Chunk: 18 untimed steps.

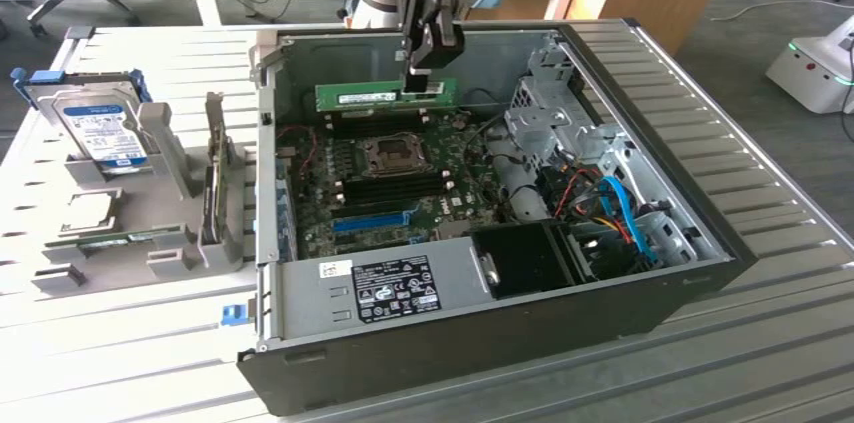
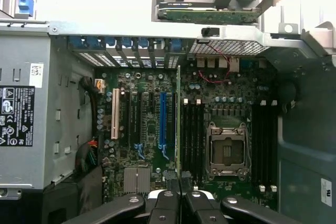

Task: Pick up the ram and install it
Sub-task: 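Pick up the ram and move it above insertion slot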

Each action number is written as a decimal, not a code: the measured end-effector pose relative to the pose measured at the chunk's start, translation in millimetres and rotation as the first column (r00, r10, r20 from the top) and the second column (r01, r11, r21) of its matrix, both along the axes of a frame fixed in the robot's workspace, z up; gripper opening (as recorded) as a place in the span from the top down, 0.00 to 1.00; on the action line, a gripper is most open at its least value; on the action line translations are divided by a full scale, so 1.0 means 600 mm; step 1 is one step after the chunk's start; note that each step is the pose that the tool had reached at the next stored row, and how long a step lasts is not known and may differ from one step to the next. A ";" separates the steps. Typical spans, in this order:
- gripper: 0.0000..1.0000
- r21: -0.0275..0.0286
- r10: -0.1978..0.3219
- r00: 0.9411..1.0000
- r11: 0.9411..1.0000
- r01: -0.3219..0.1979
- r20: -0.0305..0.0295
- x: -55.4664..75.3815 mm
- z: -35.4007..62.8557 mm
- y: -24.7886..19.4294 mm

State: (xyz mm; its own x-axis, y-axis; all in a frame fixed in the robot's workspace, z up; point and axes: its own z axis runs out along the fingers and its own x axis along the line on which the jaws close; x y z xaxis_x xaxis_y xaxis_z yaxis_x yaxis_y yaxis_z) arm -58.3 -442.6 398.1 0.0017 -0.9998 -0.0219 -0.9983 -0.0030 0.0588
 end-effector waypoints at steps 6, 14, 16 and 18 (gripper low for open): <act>0.88 0.000 0.000 1.000 1.000 0.000 0.000 0.000 -0.001 0.0188; 0.88 0.000 0.000 1.000 1.000 0.000 0.000 0.000 -0.002 0.0390; 0.88 0.000 0.000 1.000 1.000 0.000 0.000 0.000 -0.002 0.0427; 0.88 0.000 0.000 1.000 1.000 0.000 0.000 0.000 -0.002 0.0434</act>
